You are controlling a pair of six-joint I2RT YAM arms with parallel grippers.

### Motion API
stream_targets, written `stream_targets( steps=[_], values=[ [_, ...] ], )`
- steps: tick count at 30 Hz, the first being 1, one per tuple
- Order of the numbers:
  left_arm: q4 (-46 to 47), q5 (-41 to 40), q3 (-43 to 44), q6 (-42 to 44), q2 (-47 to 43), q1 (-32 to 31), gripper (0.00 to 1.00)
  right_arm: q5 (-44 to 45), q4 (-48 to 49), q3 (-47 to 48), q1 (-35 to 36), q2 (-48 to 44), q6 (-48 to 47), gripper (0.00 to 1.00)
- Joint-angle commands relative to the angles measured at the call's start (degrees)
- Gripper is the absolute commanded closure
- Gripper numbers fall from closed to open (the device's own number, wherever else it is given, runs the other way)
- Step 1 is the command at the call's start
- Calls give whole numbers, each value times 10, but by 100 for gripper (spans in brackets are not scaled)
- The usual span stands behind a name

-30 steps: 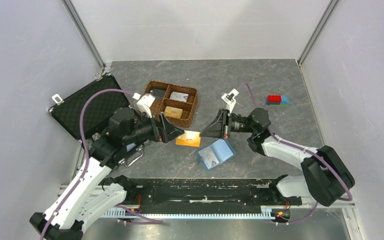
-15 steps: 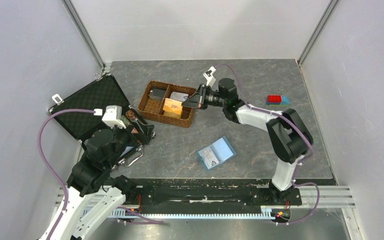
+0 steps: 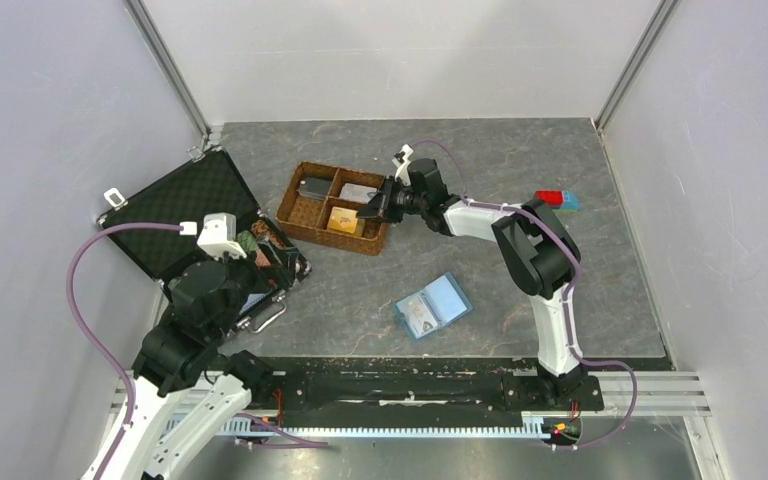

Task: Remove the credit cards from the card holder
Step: Place the credit card in the storage box.

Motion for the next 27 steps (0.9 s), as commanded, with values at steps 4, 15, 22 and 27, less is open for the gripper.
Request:
stream_targets(
  steps=[4,15,22,27],
  values=[
    [4,-10,-2,30,1,1,0,39,12,51,8,28,5,100],
    [4,-12,-4,30,-2,1,0,66,-9,72,8,52,9,100],
    [4,-11,-3,29,-3,1,0,84,-5,74,15,63,20,100],
    [4,-7,-3,28,-2,1,0,108,1,63,24,61,33,100]
  ],
)
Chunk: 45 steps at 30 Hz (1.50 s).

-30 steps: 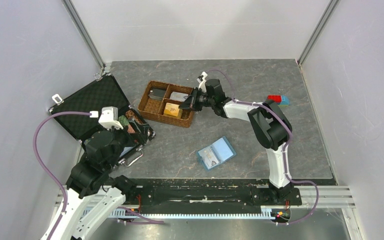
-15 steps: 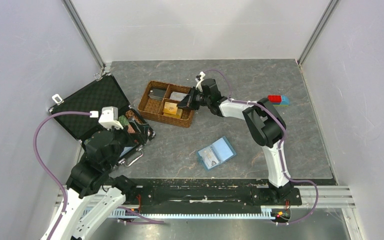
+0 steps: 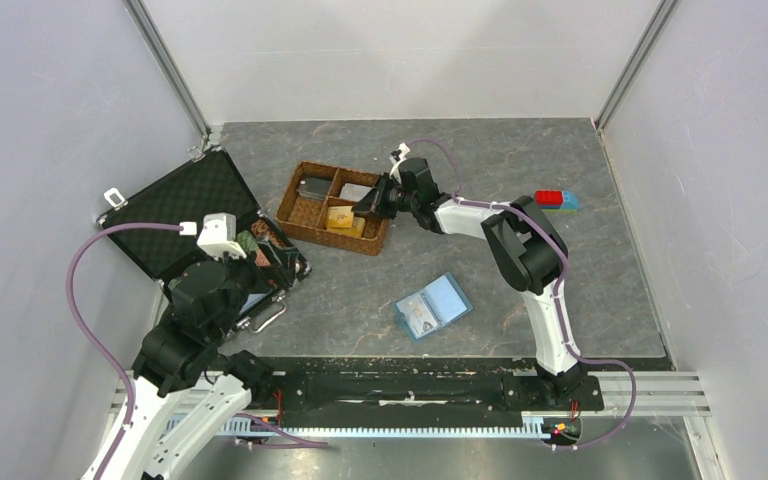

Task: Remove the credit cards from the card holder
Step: Place the credit card in the storage box, then remove the credit card from the card holder.

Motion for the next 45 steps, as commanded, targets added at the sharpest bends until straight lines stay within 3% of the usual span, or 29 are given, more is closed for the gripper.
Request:
stream_targets(
  steps=[1,13,26,39,45],
  values=[
    [4,-6,-3,29,-2,1,0,44,13,-4,11,5,16,100],
    [6,2,-3,30,1,1,0,126,73,-105,22,-38,66,100],
    [6,-2,-2,30,-3,1,0,153,11,-84,25,-45,43,83],
    [8,0,-4,32,-1,1,0,180,-58,-53,29,-66,0,82],
    [9,1,-4,34,1,1,0,122,-65,-2,28,-99,-102,81]
  ],
)
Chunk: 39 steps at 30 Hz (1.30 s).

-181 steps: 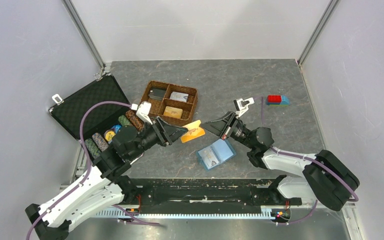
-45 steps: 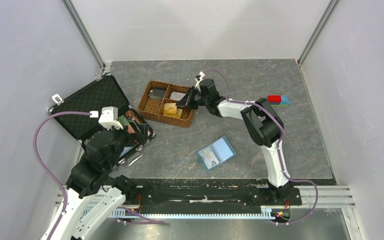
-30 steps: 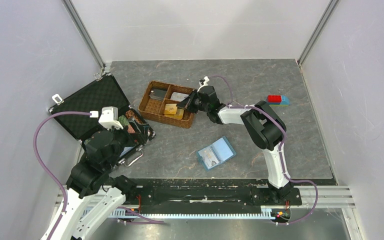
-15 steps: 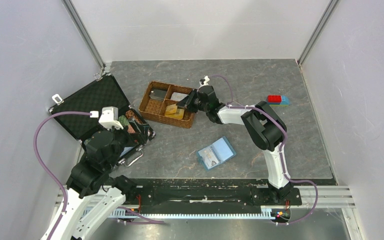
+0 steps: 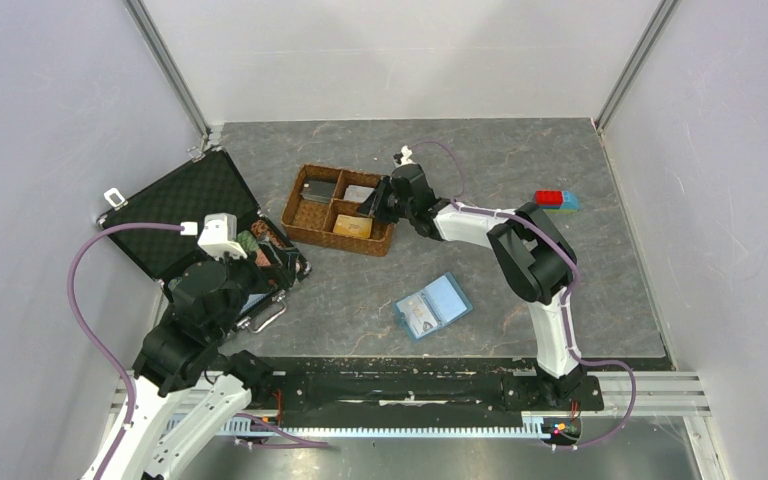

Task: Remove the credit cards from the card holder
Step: Remove the credit card from the card holder.

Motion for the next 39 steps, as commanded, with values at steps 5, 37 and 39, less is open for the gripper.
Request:
stream_targets(
  steps=[5,37,39],
  values=[
    [11,25,-3,36,3,1,0,-62,-39,15,-8,-118,-140,80],
    [358,231,-179,-279,339,-201,17,-147,-120,-515,-16,-528,-308,67],
    [373,224,-176,-280,361,-208,21,-173,-99,-520,-24,-516,-308,69]
  ],
)
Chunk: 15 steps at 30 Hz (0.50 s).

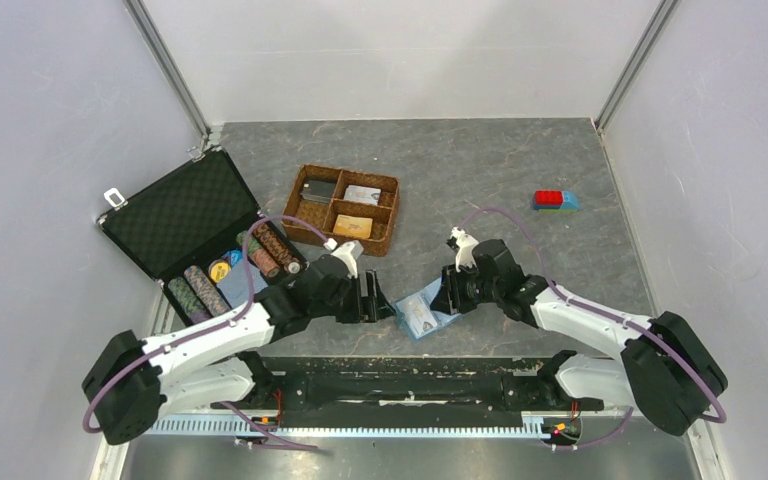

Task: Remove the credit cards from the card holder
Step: Remove the credit card from the card holder.

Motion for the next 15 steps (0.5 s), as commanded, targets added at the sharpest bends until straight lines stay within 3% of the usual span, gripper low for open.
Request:
stream_targets(
  steps=[1,7,15],
  values=[
    [107,-27,4,-43,35,-19,23,-66,81,-7,-17,19,-22,70],
    [115,-43,58,-25,40,-40,33,-90,110,-19,-32,31,-18,73],
    [194,-8,97,-35,126,-49,42,-95,126,-44,-48,35,-14,74]
  ],
)
